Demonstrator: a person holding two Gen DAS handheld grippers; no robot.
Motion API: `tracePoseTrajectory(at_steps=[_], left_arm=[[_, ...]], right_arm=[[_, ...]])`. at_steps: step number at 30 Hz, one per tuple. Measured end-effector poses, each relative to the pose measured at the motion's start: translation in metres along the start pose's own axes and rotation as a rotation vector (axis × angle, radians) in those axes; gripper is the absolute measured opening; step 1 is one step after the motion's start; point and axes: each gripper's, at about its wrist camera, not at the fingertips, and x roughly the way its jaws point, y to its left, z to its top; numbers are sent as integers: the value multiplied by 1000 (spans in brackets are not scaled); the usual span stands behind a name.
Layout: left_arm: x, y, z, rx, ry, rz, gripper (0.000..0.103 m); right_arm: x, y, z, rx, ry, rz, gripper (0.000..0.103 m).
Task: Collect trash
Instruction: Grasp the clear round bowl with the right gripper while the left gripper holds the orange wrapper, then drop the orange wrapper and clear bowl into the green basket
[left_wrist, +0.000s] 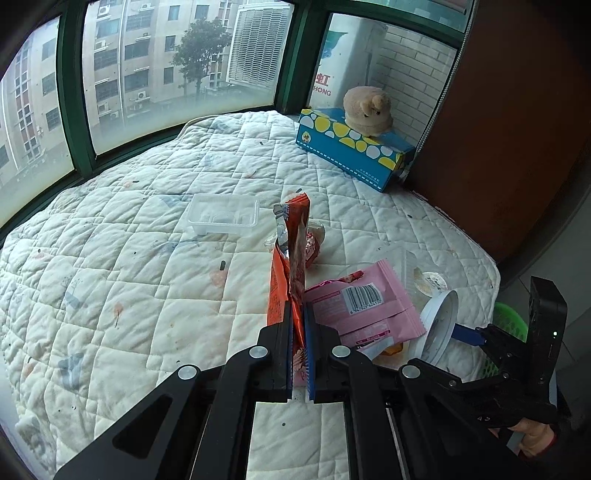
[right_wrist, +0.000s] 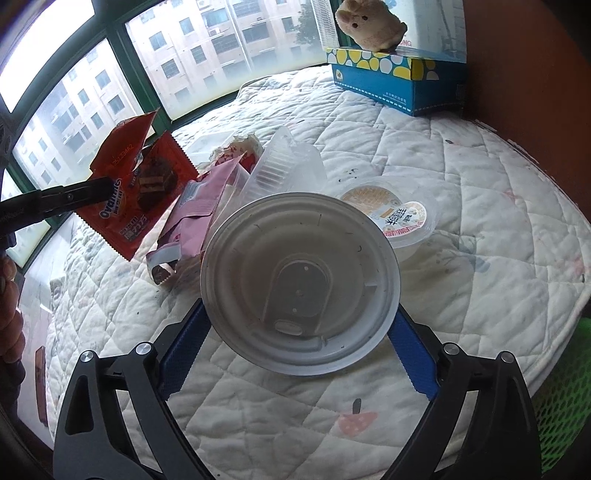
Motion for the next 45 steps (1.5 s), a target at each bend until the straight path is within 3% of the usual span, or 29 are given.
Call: tracePoseTrajectory(at_steps=[9, 16, 26, 40, 45], left_arm=[[-35, -38, 2, 64, -60, -51, 5], [-43, -93, -6, 137, -57, -139, 5], [-26, -183, -23, 229, -12, -265, 5], [8, -292, -50, 350, 85, -383, 5], [21, -322, -62, 391, 122, -405, 5]], right_arm=[[-47, -5, -14, 40, -73, 8, 92], [-89, -29, -32, 103, -126, -51, 92], [-139, -80, -71, 181, -154, -175, 92], [-200, -160, -139, 351, -169, -349, 93], [-212, -182, -156, 395, -162, -374, 94]])
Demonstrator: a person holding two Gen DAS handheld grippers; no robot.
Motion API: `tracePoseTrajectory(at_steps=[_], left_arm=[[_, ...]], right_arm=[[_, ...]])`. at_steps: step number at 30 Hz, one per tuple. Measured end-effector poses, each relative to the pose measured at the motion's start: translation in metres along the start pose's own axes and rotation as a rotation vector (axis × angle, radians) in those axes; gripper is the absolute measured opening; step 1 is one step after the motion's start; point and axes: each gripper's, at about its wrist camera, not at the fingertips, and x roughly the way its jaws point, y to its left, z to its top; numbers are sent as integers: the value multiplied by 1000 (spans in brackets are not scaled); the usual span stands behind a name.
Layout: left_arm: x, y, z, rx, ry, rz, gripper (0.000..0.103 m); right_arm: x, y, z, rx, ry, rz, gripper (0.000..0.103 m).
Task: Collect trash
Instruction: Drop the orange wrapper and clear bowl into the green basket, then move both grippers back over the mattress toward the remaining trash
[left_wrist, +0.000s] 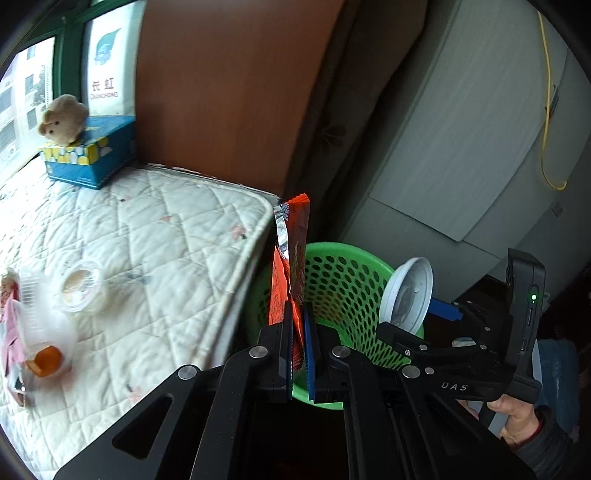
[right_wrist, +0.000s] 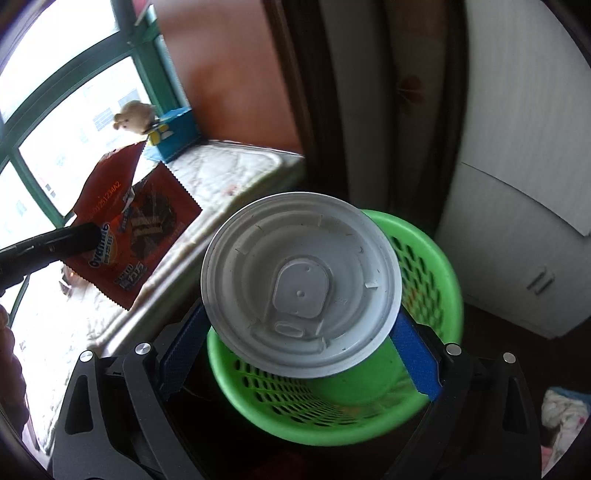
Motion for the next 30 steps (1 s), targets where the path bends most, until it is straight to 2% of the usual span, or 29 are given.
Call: tracePoseTrajectory(at_steps=[9, 19, 21, 23, 25, 30], left_arm=[[42, -23, -6, 18, 79, -19, 6], [67, -28, -13, 17, 124, -38, 7], [70, -31, -16, 9, 128, -48, 12], [71, -32, -17, 8, 113, -47, 30], [70, -30, -19, 11, 101, -49, 34], [66, -25, -23, -2, 101, -49, 36]], right_arm=[[2, -34, -6, 51, -12, -9, 95], [-8, -46, -7, 81, -41, -18, 95], [-10, -48, -7, 93, -48, -20, 95], [-13, -51, -7, 105, -56, -23, 95], [-15, -53, -7, 114, -62, -24, 95], [-19, -52, -7, 114, -70, -18, 95]])
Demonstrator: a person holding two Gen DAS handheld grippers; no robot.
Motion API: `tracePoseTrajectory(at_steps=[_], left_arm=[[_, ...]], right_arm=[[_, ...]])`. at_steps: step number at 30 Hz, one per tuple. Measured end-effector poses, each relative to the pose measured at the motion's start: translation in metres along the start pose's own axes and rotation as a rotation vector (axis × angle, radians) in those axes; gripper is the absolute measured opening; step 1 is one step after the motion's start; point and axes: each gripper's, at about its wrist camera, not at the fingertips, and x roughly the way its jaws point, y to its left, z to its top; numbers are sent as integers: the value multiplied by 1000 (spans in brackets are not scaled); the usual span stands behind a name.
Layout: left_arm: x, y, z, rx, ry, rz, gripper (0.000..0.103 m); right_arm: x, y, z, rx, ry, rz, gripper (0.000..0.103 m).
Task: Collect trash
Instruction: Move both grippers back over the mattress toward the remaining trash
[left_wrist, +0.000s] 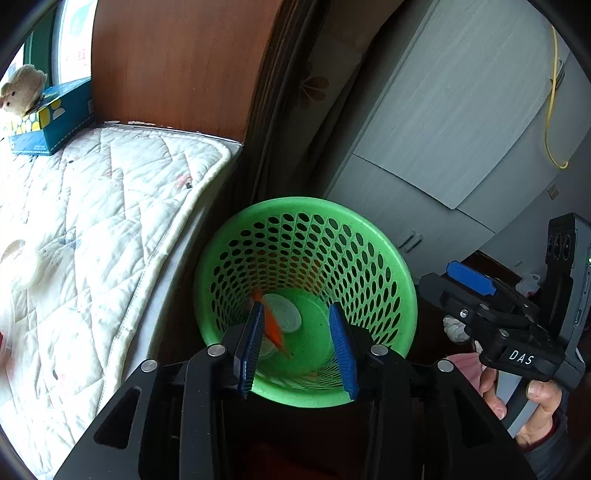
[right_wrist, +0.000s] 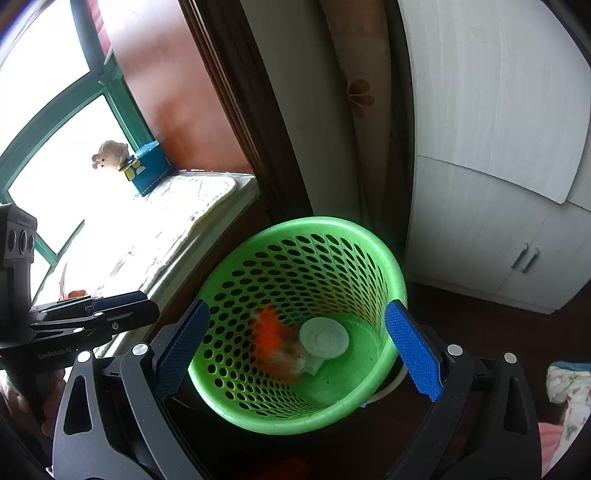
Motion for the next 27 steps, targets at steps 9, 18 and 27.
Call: tracePoseTrajectory(at_steps=[9, 18, 27], left_arm=[[-43, 39, -6, -67, -52, 61, 40], [-111, 118, -12, -185, -145, 207, 40], [-176, 211, -22, -322, -197, 370, 40]], right_arm=[[2, 27, 2, -43, 2, 45, 95], [15, 78, 8, -113, 34, 111, 95], [34, 139, 16, -183, 66, 192, 95]])
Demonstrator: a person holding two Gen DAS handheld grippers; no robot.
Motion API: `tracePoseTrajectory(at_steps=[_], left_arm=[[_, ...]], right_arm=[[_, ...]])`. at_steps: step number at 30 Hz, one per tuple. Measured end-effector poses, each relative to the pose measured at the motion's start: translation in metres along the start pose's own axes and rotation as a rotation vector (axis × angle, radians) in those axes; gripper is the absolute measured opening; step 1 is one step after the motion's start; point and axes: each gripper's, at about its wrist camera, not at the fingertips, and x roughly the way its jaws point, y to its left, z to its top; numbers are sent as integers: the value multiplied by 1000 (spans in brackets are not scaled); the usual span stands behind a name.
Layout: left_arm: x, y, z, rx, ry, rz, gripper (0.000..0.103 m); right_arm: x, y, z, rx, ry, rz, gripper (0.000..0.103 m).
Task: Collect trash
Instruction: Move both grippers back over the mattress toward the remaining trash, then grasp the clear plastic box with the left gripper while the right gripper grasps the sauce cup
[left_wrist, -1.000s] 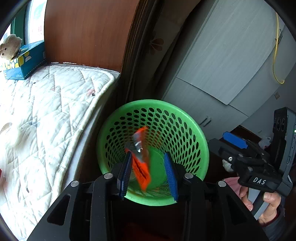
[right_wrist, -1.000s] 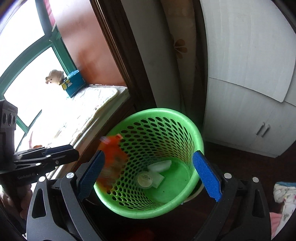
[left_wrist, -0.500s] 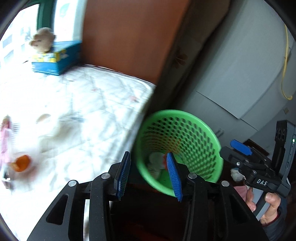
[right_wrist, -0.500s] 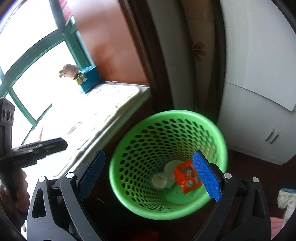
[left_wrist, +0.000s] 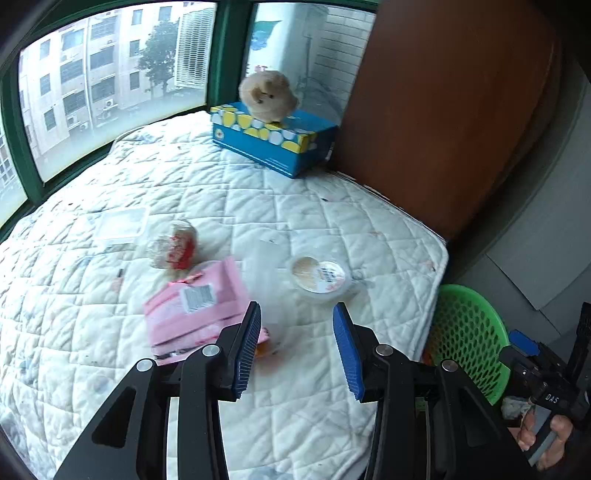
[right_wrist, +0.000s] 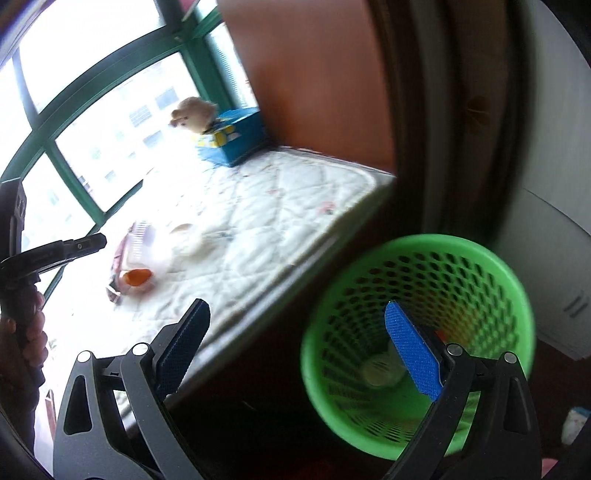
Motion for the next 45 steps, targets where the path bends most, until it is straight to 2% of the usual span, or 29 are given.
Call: tracePoseTrajectory(at_steps=[9, 16, 23, 31, 34, 38, 45], left_arm=[[-8, 84, 14, -123, -11, 104, 40], [2, 129, 17, -188, 9, 135, 40], [20, 166, 26, -265, 33, 137, 40], [48, 194, 40, -340, 60, 112, 40], [63, 203, 45, -378, 76, 107, 40], [80, 219, 53, -457, 83, 96, 40], [108, 249, 63, -616, 95, 90, 40]], right_arm=[[46, 63, 24, -98, 54, 83, 89], [94, 105, 40, -168, 114, 141, 86], [134, 139, 48, -242, 156, 154, 85], [171, 151, 54, -279, 181, 126, 83], [180, 150, 55, -280, 192, 123, 76], [188, 148, 58, -270, 209, 134, 70], [194, 150, 62, -262, 207, 151, 69]])
